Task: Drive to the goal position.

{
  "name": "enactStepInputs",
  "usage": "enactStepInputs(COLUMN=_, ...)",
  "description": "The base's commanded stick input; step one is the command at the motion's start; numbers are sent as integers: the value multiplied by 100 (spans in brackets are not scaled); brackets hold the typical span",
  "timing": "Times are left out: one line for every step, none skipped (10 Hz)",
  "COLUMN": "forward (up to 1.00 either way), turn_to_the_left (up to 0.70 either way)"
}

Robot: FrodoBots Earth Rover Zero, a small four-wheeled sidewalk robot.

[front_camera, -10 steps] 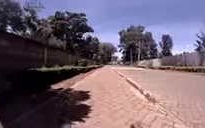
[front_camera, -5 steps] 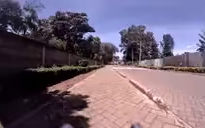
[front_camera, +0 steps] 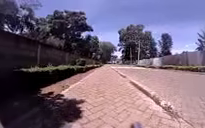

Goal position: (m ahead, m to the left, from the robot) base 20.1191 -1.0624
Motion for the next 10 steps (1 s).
enactStepInputs(forward=70, turn_to_the_left=0)
enactStepInputs(forward=70, turn_to_the_left=0)
enactStepInputs(forward=70, turn_to_the_left=-35)
enactStepInputs(forward=70, turn_to_the_left=-35)
enactStepInputs(forward=70, turn_to_the_left=-27)
enactStepInputs(forward=70, turn_to_the_left=-11)
enactStepInputs(forward=70, turn_to_the_left=0)
enactStepInputs(forward=70, turn_to_the_left=0)
enactStepInputs(forward=70, turn_to_the_left=0)
enactStepInputs(forward=70, turn_to_the_left=0)
